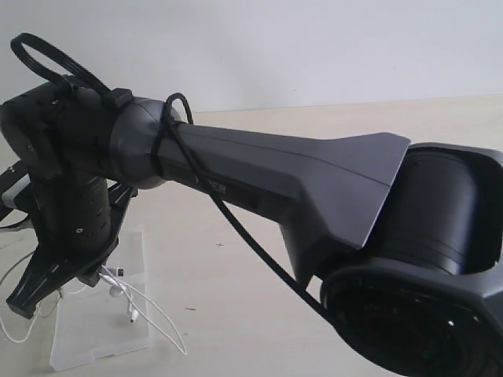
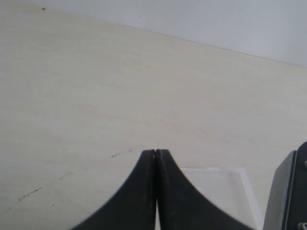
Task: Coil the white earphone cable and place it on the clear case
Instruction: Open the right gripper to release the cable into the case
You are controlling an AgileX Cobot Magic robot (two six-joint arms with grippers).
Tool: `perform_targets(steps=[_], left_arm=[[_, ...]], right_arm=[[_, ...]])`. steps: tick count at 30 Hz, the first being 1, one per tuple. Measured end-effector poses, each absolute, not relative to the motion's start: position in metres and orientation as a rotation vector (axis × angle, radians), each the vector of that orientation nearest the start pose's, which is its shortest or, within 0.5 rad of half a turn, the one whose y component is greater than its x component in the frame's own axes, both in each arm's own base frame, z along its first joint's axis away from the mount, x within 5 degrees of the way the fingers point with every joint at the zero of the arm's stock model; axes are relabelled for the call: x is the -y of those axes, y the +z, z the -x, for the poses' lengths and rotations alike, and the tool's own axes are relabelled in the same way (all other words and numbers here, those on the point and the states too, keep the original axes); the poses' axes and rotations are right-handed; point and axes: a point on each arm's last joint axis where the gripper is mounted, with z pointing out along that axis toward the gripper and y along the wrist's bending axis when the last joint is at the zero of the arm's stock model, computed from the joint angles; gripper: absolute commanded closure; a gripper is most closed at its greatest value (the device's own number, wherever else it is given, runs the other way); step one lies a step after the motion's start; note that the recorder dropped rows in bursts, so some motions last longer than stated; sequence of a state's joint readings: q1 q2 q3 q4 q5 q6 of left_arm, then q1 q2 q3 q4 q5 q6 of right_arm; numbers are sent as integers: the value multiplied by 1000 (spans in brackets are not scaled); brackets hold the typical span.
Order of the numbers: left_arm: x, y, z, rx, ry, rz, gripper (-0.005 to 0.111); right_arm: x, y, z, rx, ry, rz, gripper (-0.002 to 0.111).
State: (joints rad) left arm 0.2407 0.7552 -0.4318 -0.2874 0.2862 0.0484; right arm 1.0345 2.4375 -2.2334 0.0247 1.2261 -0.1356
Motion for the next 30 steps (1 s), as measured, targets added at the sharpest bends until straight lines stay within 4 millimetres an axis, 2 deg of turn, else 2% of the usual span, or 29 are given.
perform_targets(steps=[4,10,15,20,26,30], left_arm=[[-28,263,-146,-2035,-76,436,107],[-28,263,-146,-2035,-76,436,107],[-28,263,-146,-2033,-75,436,107],[-28,263,-146,-2033,-75,436,107],[-28,263,-146,-2033,-75,436,107],[-28,263,-146,-2033,-75,436,107]], right_arm=[[-435,179,-258,-2470,142,1632,108],[-422,161,-252,-2526,53,1679,108],[-416,172,-254,-2510,1,1650,108],[-411,182,-260,-2526,47,1608,108],[-417,165,-253,-2584,173,1653,108],[-419,154,-253,-2608,179,1666,108]])
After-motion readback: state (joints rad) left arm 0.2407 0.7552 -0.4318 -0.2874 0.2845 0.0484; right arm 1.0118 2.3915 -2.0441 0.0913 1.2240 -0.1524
